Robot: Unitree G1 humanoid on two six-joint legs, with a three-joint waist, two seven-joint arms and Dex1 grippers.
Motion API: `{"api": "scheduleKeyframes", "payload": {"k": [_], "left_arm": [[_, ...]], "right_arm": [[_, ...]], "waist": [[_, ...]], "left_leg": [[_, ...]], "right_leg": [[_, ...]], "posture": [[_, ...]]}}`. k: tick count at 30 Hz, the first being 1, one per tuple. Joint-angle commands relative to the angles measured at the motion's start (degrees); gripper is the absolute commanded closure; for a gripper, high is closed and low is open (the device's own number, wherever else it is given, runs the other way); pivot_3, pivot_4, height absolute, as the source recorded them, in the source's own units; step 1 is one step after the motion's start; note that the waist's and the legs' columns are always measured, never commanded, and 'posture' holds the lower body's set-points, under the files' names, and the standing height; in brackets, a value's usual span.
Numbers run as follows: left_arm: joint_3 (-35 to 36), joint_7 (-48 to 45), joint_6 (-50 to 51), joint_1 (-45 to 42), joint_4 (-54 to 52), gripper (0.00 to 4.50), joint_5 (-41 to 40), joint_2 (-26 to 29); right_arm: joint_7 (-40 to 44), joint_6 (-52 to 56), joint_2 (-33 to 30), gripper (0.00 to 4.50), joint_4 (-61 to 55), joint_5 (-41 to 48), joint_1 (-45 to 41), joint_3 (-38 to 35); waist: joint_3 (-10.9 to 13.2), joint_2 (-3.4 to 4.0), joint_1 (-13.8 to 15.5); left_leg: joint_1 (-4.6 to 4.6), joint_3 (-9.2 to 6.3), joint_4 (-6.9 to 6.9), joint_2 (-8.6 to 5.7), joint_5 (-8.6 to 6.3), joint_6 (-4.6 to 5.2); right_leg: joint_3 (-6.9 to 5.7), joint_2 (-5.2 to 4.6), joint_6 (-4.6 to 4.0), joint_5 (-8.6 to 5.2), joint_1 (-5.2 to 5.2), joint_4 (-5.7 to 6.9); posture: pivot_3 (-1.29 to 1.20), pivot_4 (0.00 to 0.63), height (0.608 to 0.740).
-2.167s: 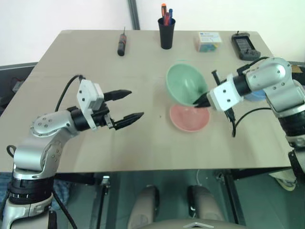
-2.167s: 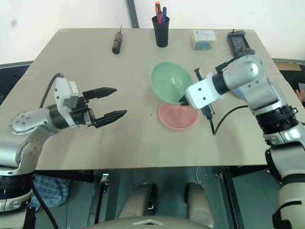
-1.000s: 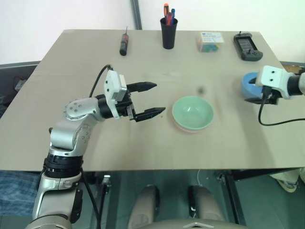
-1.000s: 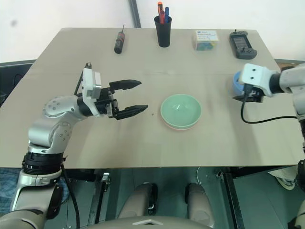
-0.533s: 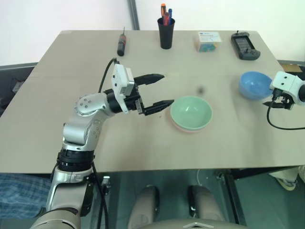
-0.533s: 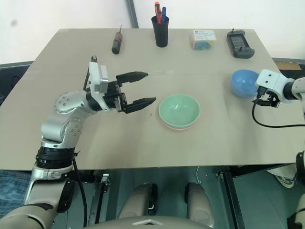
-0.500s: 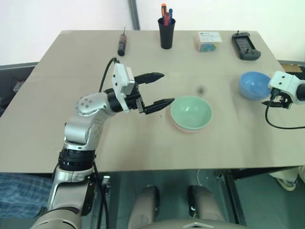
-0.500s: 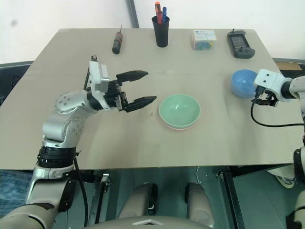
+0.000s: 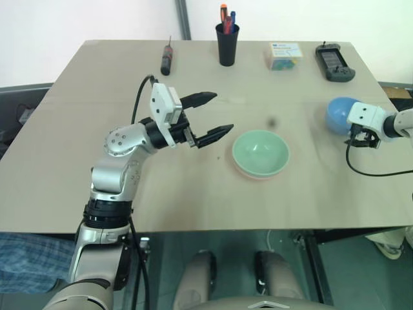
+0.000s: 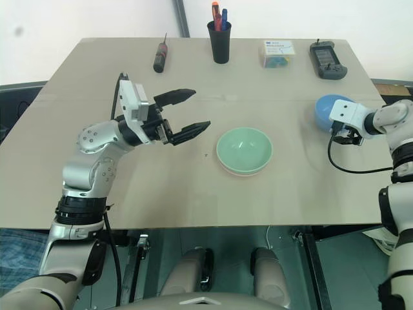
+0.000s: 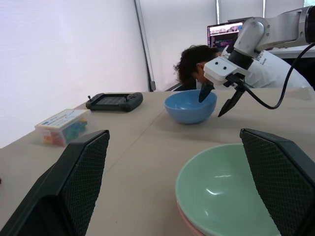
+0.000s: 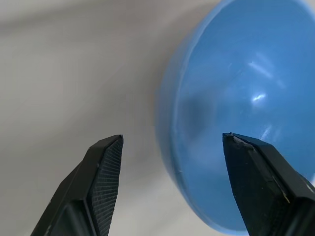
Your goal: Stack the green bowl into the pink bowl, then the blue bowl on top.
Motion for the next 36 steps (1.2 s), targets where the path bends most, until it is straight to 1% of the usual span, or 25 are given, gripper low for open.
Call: {"api": "scheduleKeyframes", "payload": {"k": [1, 3, 5, 6, 7, 9, 13, 17, 20, 23, 25, 27, 30, 36], "left_arm": [[0.32, 0.68, -1.58, -1.27, -0.28, 0.00, 0.44, -0.46], [0.43, 1.19, -1.49, -1.26, -0.20, 0.00, 0.61, -0.76], [0.51, 1.43, -1.84, -1.28, 0.09, 0.00, 1.06, -0.90], [0.66, 1.51, -2.13, -1.31, 0.22, 0.00, 1.06, -1.08], [0.86, 1.61, -2.11, -1.35, 0.25, 0.00, 0.84, -1.25], [0.73, 1.47, -2.39, -1.38, 0.31, 0.00, 1.17, -1.08], [0.75, 1.51, -2.35, -1.21, 0.13, 0.00, 1.16, -1.13], [0.83, 0.89, -2.03, -0.34, -0.27, 0.00, 1.18, -0.32], [1.40, 0.52, -1.64, 0.05, -0.32, 0.00, 0.85, 0.58], [2.08, -0.64, -1.20, 1.49, -0.02, 0.00, 0.89, 2.67], [2.38, -1.32, -1.09, 2.60, -0.09, 0.00, 0.89, 4.04], [2.55, -1.89, -1.13, 3.46, 0.03, 0.00, 0.87, 5.24], [3.13, -2.55, -1.00, 4.28, 0.26, 0.00, 0.62, 6.73], [4.30, -4.64, -0.97, 5.66, 0.90, 0.00, 0.74, 10.12]], "right_arm": [[-1.82, -1.64, -0.71, 2.63, 0.95, -1.30, -2.76, 0.24], [-1.51, -1.85, -0.38, 3.26, 1.23, -0.98, -3.22, -0.14], [-1.42, -1.94, -0.24, 4.06, 1.51, -0.91, -3.54, -0.34], [-1.44, -2.05, -0.31, 4.35, 1.65, -1.06, -3.63, -0.28], [-1.46, -2.23, -0.40, 4.45, 1.74, -1.23, -3.70, -0.21], [-1.21, -2.61, -0.59, 4.45, 1.76, -1.36, -3.80, -0.20], [2.27, -4.88, -0.70, 4.45, -0.32, -0.25, -3.98, -0.77], [7.71, -6.21, -0.15, 4.45, -5.42, 2.46, -4.24, -2.00], [12.64, -3.79, 0.50, 4.45, -14.72, 6.32, -3.31, -3.47], [21.99, 7.68, 1.10, 4.45, -38.90, 15.78, 2.98, -5.19], [23.93, 15.26, 1.33, 4.45, -51.37, 19.77, 6.84, -6.01], [23.81, 21.01, 1.45, 4.45, -60.33, 21.65, 9.37, -6.30], [22.98, 26.96, 1.80, 4.45, -69.70, 23.06, 11.10, -5.95], [21.98, 34.22, 2.93, 4.45, -80.87, 25.72, 11.84, -4.70]], "waist": [[0.00, 0.01, -0.01], [0.00, 0.01, -0.02], [0.00, 0.01, -0.02], [0.00, 0.01, -0.03], [0.00, 0.01, -0.03], [0.00, 0.01, 0.00], [0.00, 0.01, -0.03], [0.01, 0.01, -0.17], [0.03, 0.05, -0.59], [0.03, 0.06, -0.76], [0.02, 0.08, -0.82], [0.03, 0.08, -0.59], [0.03, 0.09, 0.34], [0.03, 0.08, 0.52]], "left_leg": [[0.00, 0.00, 0.00, 0.00, 0.00, 0.00], [0.00, 0.00, 0.00, 0.00, 0.00, 0.00], [0.01, 0.00, 0.00, 0.00, 0.00, 0.00], [0.01, 0.00, 0.00, 0.00, 0.00, 0.00], [0.01, -0.01, 0.00, 0.00, 0.00, 0.00], [0.00, 0.00, 0.00, 0.00, 0.00, 0.00], [0.00, 0.00, 0.00, 0.00, 0.00, 0.00], [0.01, 0.01, 0.00, 0.00, 0.00, 0.00], [0.01, 0.00, -0.01, 0.01, 0.00, 0.00], [0.01, -0.04, -0.02, 0.02, -0.01, 0.01], [0.01, -0.14, -0.03, 0.05, -0.02, 0.04], [-0.03, -0.19, -0.05, 0.04, -0.10, 0.18], [-0.06, -0.17, 0.04, -0.01, -0.13, 0.22], [-0.03, -0.23, 0.08, -0.01, -0.13, 0.23]], "right_leg": [[0.00, 0.00, 0.00, 0.00, 0.00, 0.00], [0.00, 0.00, 0.00, 0.00, 0.00, 0.00], [0.00, 0.00, 0.00, 0.00, 0.00, 0.00], [0.00, 0.00, 0.00, 0.00, 0.00, 0.01], [0.00, 0.00, 0.00, 0.00, 0.00, 0.01], [0.00, 0.00, 0.00, 0.00, 0.00, 0.00], [0.00, 0.00, 0.00, 0.00, 0.00, 0.00], [0.00, 0.00, 0.00, 0.00, 0.00, 0.01], [0.01, 0.00, 0.00, 0.00, -0.02, 0.02], [-0.01, 0.01, 0.00, 0.00, -0.04, 0.06], [-0.07, 0.03, 0.00, 0.00, -0.03, 0.08], [-0.13, 0.02, 0.00, 0.00, -0.05, 0.08], [-0.14, -0.03, 0.00, 0.00, -0.04, 0.08], [-0.19, -0.03, 0.01, 0.00, 0.01, 0.11]], "posture": [[0.00, 0.150, 0.740], [0.00, 0.150, 0.740], [0.00, 0.150, 0.740], [0.00, 0.150, 0.740], [0.00, 0.150, 0.740], [0.00, 0.150, 0.740], [0.00, 0.150, 0.740], [0.00, 0.150, 0.740], [0.00, 0.150, 0.740], [0.00, 0.150, 0.740], [0.00, 0.150, 0.740], [0.00, 0.150, 0.740], [0.00, 0.150, 0.740], [0.00, 0.150, 0.740]]}}
